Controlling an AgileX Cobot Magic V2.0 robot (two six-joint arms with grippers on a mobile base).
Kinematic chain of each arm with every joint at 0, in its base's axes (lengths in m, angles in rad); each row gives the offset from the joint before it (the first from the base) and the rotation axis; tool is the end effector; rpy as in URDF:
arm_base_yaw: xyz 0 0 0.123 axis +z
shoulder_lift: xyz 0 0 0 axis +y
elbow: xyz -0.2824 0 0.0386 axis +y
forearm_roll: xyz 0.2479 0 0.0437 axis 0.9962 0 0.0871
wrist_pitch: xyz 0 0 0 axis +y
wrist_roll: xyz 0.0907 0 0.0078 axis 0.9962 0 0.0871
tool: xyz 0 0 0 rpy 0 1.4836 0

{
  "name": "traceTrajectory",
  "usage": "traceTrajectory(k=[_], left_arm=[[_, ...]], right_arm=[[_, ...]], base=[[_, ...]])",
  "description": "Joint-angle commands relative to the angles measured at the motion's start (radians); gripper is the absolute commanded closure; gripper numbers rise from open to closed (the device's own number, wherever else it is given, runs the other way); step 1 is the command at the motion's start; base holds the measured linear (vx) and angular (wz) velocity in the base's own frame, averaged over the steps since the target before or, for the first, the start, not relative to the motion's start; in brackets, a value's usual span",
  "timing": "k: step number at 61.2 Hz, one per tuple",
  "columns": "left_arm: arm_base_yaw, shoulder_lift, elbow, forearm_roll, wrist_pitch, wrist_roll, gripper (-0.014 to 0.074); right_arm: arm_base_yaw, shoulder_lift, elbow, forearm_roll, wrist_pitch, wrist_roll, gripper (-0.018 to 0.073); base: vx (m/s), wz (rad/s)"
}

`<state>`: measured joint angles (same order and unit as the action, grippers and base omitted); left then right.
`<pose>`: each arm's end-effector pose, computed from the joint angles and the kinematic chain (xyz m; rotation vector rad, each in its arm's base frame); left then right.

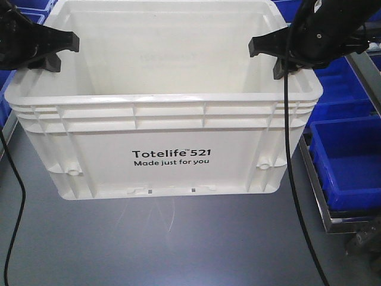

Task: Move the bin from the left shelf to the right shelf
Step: 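Hold the tote with both grippers while driving across the floor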

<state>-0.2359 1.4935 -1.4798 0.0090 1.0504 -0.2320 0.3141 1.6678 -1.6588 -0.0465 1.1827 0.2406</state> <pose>0.3074 -0.0732 0.3723 0.0077 2.5566 -0.1699 0.3387 0.1059 0.3605 -0.1083 2.6761 0.1133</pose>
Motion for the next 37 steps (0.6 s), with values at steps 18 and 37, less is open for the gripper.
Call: traceTrajectory(k=[18,37], left_arm=[[0.000,-0.054,-0.035,0.035,-0.079,0.029,0.0497],[0.000,-0.054,-0.035,0.035,-0.079,0.029,0.0497]], right_arm=[[-0.017,-0.061,-0.039,-0.079,-0.080,-0.005,0.0549],[-0.017,-0.061,-0.039,-0.078,-0.081,-0.005,0.0549]], base=[[0.12,-0.16],[0.14,-0.15]])
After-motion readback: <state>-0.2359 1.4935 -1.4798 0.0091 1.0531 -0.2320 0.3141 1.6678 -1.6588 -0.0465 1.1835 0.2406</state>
